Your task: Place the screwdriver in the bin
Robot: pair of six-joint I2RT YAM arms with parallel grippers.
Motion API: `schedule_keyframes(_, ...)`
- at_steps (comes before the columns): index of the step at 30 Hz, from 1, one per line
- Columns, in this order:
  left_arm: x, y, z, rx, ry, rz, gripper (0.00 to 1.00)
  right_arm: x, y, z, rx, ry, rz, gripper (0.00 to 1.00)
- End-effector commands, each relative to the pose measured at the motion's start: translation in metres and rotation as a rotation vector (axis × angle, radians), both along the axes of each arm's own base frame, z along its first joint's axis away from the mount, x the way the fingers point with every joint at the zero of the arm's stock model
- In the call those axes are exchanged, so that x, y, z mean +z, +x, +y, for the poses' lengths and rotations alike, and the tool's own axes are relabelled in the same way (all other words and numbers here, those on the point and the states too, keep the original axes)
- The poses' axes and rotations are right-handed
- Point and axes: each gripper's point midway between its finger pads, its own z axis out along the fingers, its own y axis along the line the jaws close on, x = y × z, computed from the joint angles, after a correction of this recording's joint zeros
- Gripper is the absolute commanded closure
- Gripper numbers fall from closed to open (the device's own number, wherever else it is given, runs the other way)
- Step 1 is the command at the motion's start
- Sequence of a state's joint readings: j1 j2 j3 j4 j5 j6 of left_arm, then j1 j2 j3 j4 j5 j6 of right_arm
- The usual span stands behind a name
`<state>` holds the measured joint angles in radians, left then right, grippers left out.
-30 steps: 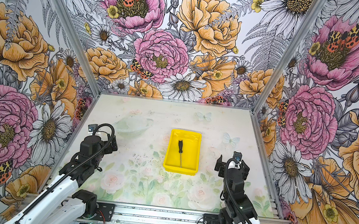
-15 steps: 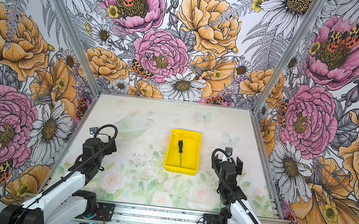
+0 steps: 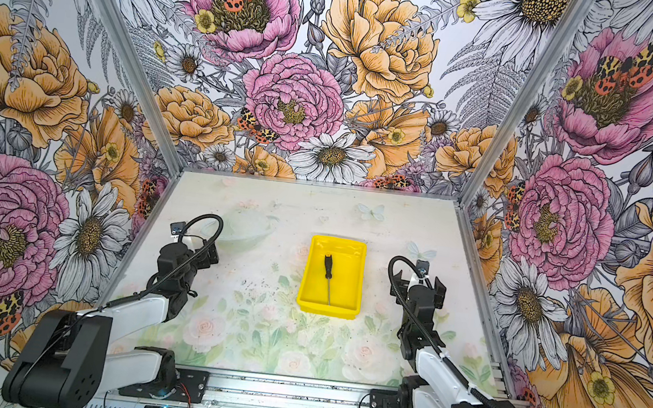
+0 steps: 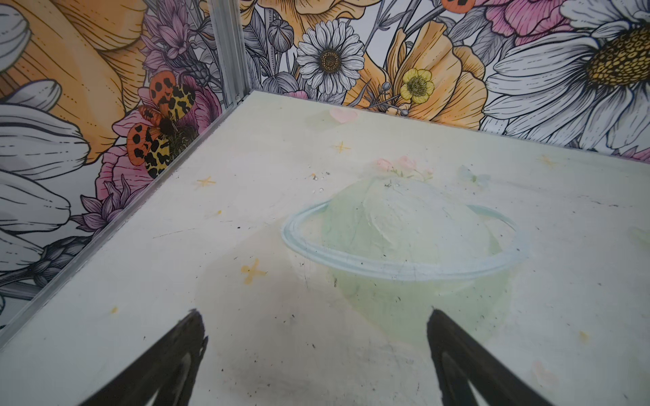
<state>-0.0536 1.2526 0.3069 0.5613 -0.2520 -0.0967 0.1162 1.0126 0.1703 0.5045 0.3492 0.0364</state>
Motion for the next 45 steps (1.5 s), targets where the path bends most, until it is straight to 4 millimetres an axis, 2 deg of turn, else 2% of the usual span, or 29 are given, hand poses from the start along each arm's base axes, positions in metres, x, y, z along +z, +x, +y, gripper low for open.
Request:
schedule_keyframes(1,0.031,0.022,-0.01,-0.074,-0.004,-0.116,0.01,0.029,0.019,0.001,0.01,0.034,-0.114,0.01)
schedule_keyframes(14,0.032,0.031,-0.009,-0.083,0.048,-0.109,0.01,0.026,0.06,-0.001,0.048,0.072,-0.117,0.0)
schedule_keyframes(21,0.032,0.036,-0.009,-0.1,0.086,-0.135,0.01,0.008,0.075,-0.003,0.049,0.089,-0.115,0.01)
schedule_keyframes(24,0.027,0.037,-0.006,-0.094,0.082,-0.15,0.01,-0.002,0.079,0.0,0.073,0.09,-0.097,0.0)
schedule_keyframes(30,0.009,0.045,-0.004,-0.086,0.078,-0.137,0.01,-0.004,0.085,-0.013,0.009,0.112,-0.076,0.01)
schedule_keyframes(45,0.009,0.046,0.002,-0.062,0.067,-0.136,0.01,-0.004,0.085,-0.014,0.007,0.114,-0.072,0.01)
